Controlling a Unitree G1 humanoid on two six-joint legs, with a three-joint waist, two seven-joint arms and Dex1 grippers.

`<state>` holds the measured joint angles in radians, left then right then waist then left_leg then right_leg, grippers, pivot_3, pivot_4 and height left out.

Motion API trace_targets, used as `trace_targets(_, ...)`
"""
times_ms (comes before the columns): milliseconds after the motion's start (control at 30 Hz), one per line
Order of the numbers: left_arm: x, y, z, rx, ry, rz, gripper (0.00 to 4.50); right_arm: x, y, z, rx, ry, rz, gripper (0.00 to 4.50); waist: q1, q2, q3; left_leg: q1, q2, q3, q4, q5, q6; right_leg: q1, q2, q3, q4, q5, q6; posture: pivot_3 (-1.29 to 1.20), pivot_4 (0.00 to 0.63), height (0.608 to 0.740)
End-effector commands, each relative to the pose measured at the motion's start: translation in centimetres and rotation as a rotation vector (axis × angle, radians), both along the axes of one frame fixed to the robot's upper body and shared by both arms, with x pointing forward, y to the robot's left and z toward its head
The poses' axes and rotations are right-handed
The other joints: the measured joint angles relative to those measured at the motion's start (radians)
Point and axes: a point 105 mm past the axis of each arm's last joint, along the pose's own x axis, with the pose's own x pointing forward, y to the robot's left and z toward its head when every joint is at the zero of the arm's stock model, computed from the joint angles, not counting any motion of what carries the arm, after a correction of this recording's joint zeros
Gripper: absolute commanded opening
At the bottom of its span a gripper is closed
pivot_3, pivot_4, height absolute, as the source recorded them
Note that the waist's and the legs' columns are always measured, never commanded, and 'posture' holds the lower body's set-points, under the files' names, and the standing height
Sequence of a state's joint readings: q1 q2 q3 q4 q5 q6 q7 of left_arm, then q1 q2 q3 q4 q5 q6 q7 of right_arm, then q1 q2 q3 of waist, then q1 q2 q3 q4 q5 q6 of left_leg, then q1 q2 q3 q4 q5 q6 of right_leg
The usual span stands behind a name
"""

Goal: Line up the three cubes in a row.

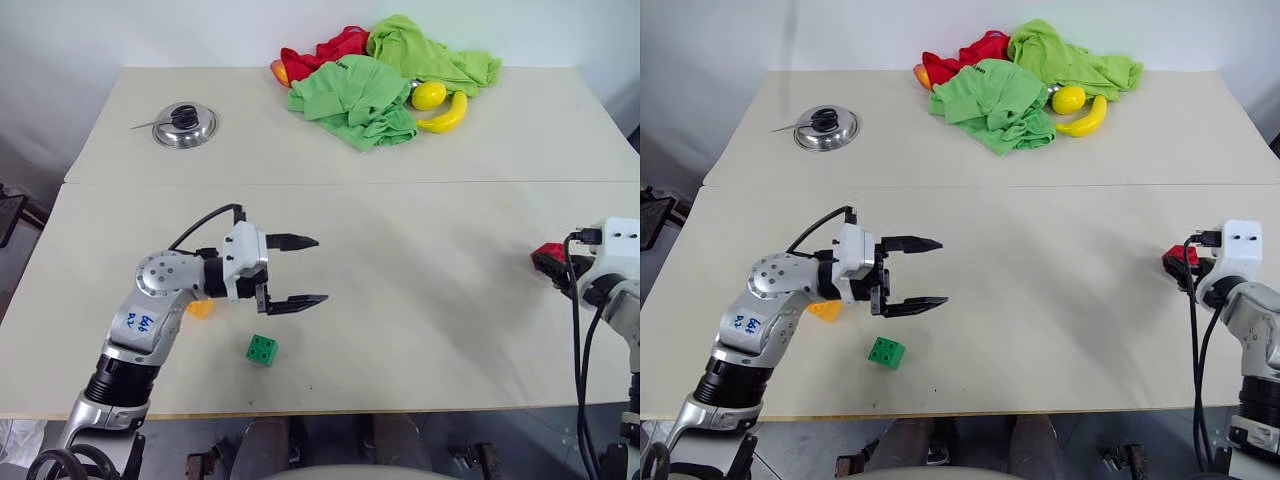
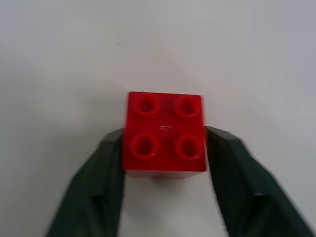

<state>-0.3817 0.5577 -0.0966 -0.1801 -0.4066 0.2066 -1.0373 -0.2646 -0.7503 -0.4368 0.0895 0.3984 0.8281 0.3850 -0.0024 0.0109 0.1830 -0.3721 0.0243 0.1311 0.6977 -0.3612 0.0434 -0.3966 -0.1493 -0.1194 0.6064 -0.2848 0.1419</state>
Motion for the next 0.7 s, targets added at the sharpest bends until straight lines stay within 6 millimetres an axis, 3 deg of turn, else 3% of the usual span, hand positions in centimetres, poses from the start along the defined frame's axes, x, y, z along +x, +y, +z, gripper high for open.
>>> trace_targets(33,-0.3,0.2,0.7,-0.009,-0.035,-0.001,4.5,0.3,0.4,2.4,-0.051,-0.059,0.093,1.5,0.001,0.0,0.0,0.0,0.0,0.0,0.0,0.0,0.0,0.0,0.0,0.0,0.0,0.0,0.0,0.0,0.15,0.74)
trace_targets(100,-0.3,0.4,0.7,-0.003,-0.037,0.004,4.5,0.7,1.9,3.3,-0.096,-0.089,0.225,1.5,0.0,0.0,0.0,0.0,0.0,0.0,0.0,0.0,0.0,0.0,0.0,0.0,0.0,0.0,0.0,0.0,0.15,0.74)
trace_targets(200,-0.1,0.7,0.8,0.005,-0.039,0.009,4.5,0.0,6.6,4.3,-0.298,-0.157,0.658,1.5,-0.001,0.0,0.0,0.0,0.0,0.0,0.0,0.0,0.0,0.0,0.0,0.0,-0.001,0.0,0.0,0.0,0.15,0.74)
trace_targets(300,0.2,0.9,0.9,0.011,-0.04,0.008,4.5,-1.1,9.9,3.8,-0.419,-0.187,1.023,1.5,-0.002,0.0,0.001,0.0,0.0,0.001,-0.001,0.0,0.0,0.0,0.001,0.0,-0.002,0.0,0.001,0.0,0.15,0.74)
trace_targets(400,0.3,0.9,1.0,0.017,-0.041,0.0,4.5,-1.1,12.4,2.6,-0.365,-0.119,1.282,1.5,-0.005,-0.001,0.001,0.001,0.0,0.002,0.0,0.0,0.0,0.001,0.001,0.0,-0.002,0.001,0.002,0.0,0.15,0.74)
trace_targets(533,0.2,1.0,1.0,0.029,-0.035,-0.012,4.5,-0.3,14.8,1.6,-0.373,-0.076,1.475,1.5,-0.005,-0.002,0.002,0.001,0.002,0.002,0.001,0.0,0.0,0.001,0.001,0.0,-0.003,0.001,0.002,0.0,0.15,0.74)
trace_targets(700,0.2,1.4,1.2,0.044,-0.034,-0.005,4.5,0.4,15.8,0.4,-0.354,-0.005,1.607,1.5,0.001,-0.002,0.002,0.0,0.001,0.0,0.001,0.0,0.0,0.001,0.001,-0.001,-0.002,0.001,0.002,0.0,0.15,0.74)
